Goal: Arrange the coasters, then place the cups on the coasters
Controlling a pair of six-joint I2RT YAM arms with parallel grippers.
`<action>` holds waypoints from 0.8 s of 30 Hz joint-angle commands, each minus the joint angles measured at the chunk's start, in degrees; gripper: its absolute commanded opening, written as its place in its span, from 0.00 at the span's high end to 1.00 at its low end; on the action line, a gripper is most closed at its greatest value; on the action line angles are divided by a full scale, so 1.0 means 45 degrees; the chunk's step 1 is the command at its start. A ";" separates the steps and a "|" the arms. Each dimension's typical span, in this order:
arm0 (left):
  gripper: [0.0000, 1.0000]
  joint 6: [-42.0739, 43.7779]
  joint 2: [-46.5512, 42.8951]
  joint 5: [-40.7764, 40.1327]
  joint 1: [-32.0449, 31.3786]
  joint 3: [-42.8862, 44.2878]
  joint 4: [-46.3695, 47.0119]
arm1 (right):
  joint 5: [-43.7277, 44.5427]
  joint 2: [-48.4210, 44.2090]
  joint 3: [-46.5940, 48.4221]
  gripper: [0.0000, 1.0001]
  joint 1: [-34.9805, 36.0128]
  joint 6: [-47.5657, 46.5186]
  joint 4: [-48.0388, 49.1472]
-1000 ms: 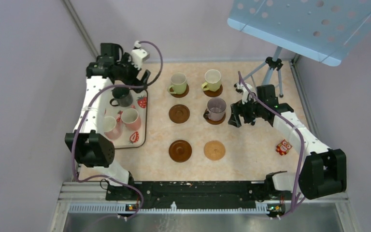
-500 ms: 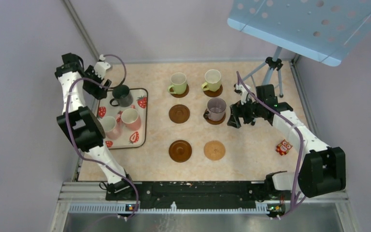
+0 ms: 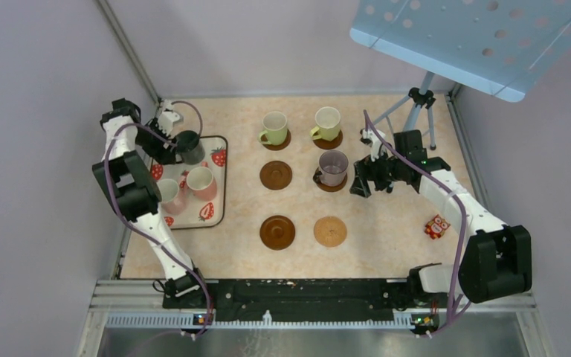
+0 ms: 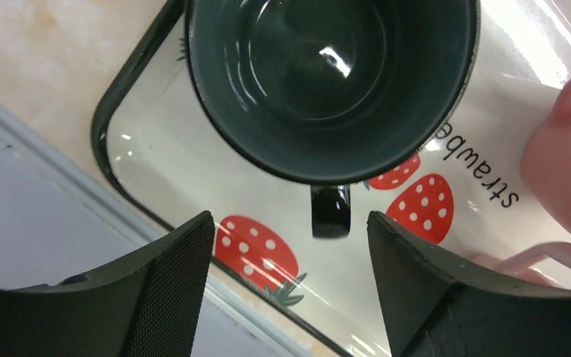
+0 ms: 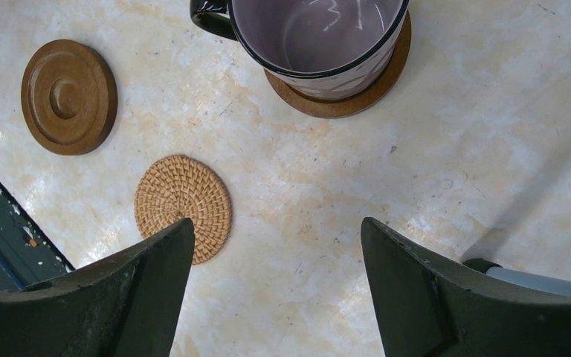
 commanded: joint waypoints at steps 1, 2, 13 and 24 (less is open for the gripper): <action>0.20 0.0352 0.0406 0.0947 -0.0015 -0.0159 0.0387 | 0.0001 0.0135 0.0370 0.19 -0.0129 -0.0175 0.0168; 0.21 0.0404 0.0485 0.1064 -0.0059 -0.0228 0.0481 | 0.0010 0.0148 0.0370 0.19 -0.0127 -0.0174 0.0167; 0.49 -0.0057 0.0920 0.1748 -0.0418 -0.0851 0.1491 | 0.0264 0.0300 0.0336 0.20 -0.0117 -0.0057 0.0236; 0.89 -0.0444 0.0120 0.1915 -0.0361 -0.1156 0.1624 | 0.0236 0.0330 0.0336 0.21 -0.0111 -0.0076 0.0248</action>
